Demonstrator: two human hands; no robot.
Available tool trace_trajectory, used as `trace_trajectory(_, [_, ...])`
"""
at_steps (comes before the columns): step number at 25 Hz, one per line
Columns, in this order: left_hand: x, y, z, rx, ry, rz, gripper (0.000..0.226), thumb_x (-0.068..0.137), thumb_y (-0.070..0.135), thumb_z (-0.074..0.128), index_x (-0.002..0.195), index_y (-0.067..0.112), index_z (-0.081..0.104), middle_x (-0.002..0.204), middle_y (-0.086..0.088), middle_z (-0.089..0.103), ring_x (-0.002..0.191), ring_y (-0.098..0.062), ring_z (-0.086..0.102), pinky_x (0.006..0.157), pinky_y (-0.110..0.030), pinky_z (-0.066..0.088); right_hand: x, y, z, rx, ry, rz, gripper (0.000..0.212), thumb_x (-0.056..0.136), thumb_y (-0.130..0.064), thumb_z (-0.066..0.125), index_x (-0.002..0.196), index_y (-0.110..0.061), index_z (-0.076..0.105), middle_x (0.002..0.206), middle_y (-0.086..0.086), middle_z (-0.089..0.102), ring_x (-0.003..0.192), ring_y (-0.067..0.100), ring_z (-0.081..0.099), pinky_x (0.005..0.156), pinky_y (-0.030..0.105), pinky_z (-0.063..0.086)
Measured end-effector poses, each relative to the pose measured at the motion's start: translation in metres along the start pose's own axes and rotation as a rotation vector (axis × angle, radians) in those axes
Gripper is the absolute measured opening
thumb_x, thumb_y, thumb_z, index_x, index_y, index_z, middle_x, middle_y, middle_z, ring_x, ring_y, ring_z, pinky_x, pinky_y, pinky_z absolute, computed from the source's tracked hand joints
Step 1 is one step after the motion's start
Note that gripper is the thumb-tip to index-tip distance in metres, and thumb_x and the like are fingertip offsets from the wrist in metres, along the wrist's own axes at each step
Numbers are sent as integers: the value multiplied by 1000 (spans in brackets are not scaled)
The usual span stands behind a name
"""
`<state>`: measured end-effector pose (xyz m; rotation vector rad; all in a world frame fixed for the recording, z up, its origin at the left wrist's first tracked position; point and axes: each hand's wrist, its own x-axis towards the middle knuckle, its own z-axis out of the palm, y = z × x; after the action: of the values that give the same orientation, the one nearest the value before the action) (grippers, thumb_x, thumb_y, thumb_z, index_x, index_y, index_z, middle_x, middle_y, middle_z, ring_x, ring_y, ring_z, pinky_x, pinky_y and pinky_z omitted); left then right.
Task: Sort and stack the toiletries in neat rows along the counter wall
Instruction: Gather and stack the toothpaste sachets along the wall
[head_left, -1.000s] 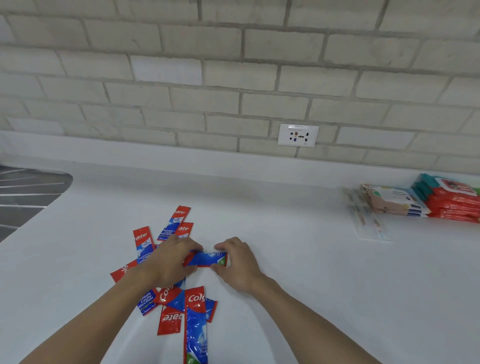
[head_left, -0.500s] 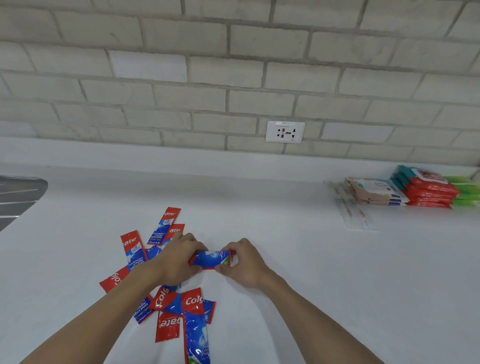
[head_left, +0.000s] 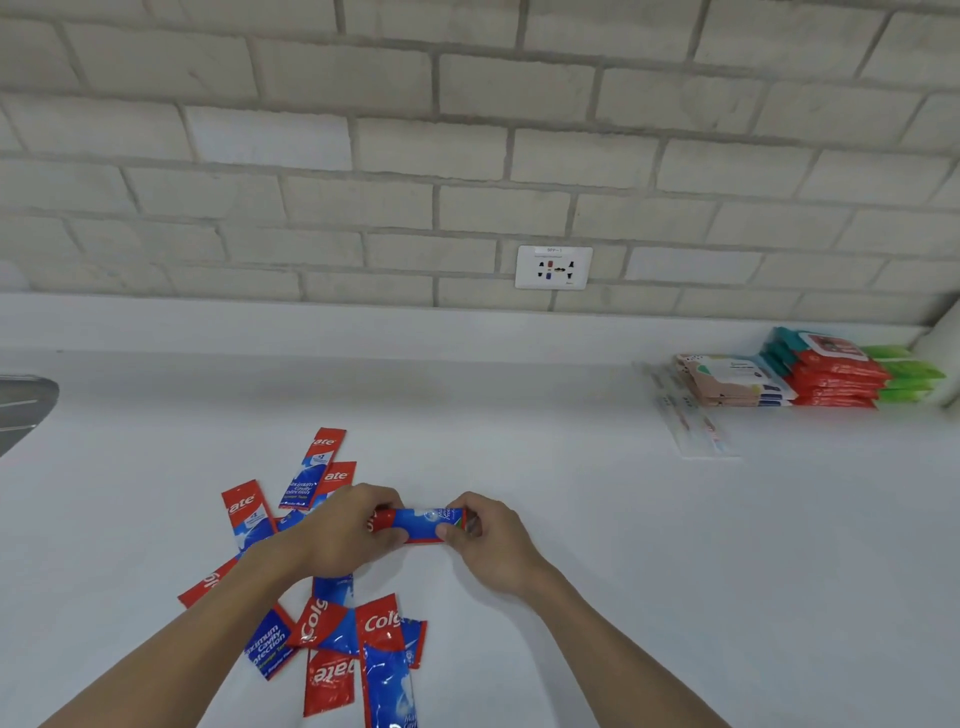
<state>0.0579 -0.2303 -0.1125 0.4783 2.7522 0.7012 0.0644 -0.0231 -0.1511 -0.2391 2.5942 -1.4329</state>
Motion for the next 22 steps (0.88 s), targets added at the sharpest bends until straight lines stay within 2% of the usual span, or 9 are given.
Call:
trace_trajectory(4, [13,17,-9,-90,13,24,8,90,29,64,98,28,62,94,15,63,83,-6,62,66,-14,49,-6,3,-15,226,42,80,11,92,-24,65,98,-15,65,79,-9,62,65,2,51,60,10,41])
trace_trajectory(7, [29,33,-11,-262,-12,17,7,89,22,66,96,19,67,85,-2,69,67,-15,66,58,-21,55,-8,6,-41,326,57,99,4,93,-23,64,91,-19,65,72,-5,58,61,9,50,58,20,44])
trace_trajectory(10, [54,52,-13,-422,44,35,5,88,12,67,93,14,69,81,-15,70,68,-25,69,58,-30,58,0,13,-76,352,118,86,6,93,-20,64,87,-19,64,75,4,56,61,14,52,55,25,47])
trace_trajectory(13, [82,72,-11,-562,143,29,5,87,5,67,91,8,69,81,-21,68,68,-31,69,58,-35,59,12,18,-108,336,180,94,7,93,-20,64,93,-13,65,81,5,59,62,15,55,54,26,48])
trace_trajectory(17, [120,104,-3,-703,235,19,11,86,2,67,96,5,66,87,-19,68,64,-25,69,62,-38,60,28,32,-154,317,265,122,13,93,-20,64,97,-8,64,81,4,59,60,15,55,50,23,47])
trace_trajectory(22, [171,136,7,-835,369,-84,24,82,1,71,103,11,64,85,-20,69,66,-30,71,68,-43,61,59,55,-202,305,382,163,21,87,-21,72,101,-11,61,85,10,64,59,17,56,49,29,49])
